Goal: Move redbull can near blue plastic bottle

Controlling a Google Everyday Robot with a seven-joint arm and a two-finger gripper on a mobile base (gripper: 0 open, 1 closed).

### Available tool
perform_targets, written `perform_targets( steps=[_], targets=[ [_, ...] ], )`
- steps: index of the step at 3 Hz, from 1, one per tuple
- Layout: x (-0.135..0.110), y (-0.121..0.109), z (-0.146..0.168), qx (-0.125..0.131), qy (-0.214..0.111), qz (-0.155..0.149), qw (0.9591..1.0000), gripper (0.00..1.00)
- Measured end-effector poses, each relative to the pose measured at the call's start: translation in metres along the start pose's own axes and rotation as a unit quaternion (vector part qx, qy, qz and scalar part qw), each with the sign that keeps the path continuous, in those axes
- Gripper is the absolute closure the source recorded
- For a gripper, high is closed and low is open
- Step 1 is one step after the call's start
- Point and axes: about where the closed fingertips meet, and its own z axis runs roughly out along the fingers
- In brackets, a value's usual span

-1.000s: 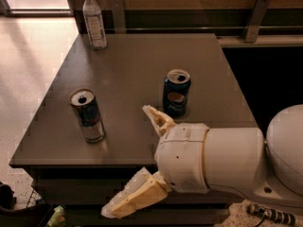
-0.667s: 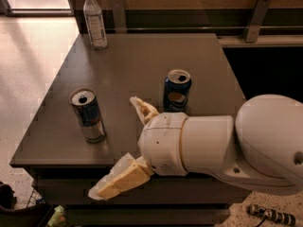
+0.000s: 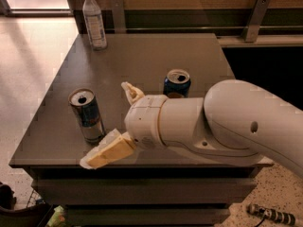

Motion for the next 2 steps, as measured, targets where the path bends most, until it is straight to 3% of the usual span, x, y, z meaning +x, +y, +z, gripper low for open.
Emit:
perform_targets(
  steps=[1,2],
  targets=[
    [0.0,-0.001,0.009,0.006,-0.022,0.008,0.9997,0.0],
    [-0.001,-0.007,0.034,0.02,-0.083,0.038,0.9957,0.0]
  ],
)
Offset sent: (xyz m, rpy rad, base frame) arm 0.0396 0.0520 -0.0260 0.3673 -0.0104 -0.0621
